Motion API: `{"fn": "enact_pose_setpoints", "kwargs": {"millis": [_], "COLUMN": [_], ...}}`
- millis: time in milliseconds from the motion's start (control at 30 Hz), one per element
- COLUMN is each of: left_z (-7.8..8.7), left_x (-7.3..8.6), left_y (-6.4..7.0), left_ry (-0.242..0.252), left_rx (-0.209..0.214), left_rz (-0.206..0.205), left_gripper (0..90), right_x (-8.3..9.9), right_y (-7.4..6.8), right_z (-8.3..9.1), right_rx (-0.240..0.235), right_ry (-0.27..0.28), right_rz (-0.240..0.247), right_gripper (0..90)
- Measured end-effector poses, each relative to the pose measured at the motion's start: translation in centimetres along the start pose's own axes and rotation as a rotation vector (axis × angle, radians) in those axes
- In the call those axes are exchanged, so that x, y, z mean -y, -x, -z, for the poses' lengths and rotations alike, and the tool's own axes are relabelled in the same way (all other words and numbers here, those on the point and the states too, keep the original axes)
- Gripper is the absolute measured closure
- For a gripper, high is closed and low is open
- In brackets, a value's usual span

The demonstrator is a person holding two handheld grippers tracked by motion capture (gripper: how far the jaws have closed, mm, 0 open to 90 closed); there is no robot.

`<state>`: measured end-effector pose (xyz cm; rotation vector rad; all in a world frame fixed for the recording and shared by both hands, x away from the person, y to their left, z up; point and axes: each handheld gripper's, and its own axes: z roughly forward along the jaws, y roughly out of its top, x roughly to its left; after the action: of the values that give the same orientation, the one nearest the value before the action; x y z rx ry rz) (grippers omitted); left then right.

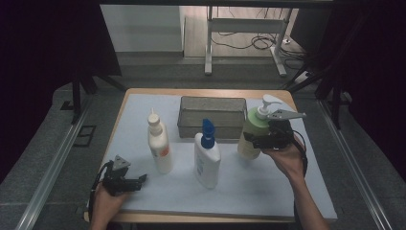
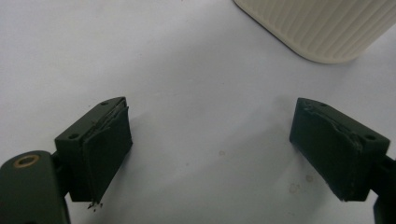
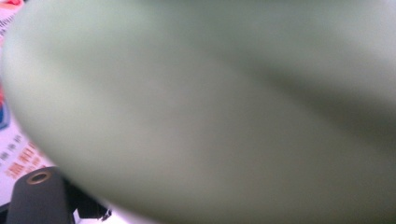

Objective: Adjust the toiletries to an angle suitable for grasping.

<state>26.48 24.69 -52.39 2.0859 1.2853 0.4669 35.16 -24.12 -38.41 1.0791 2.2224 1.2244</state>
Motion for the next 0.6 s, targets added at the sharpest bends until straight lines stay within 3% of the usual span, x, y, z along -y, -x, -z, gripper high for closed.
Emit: {"fn": "enact_pose_setpoints", "kwargs": {"millis": [600], "left_z": [0.0], "left_x": [0.0], "left_y": [0.0], "left_ry": [0.001], "left_rx": [0.0], "left_rz": [0.002], "left_gripper": [12.4], "right_x": [-4.0], "right_y": [-1.3], "right_z": [-0.9], "right_rx": [-0.038], "right_ry": [0.0], "right_rz": [0.039], "right_gripper": [12.8]}}
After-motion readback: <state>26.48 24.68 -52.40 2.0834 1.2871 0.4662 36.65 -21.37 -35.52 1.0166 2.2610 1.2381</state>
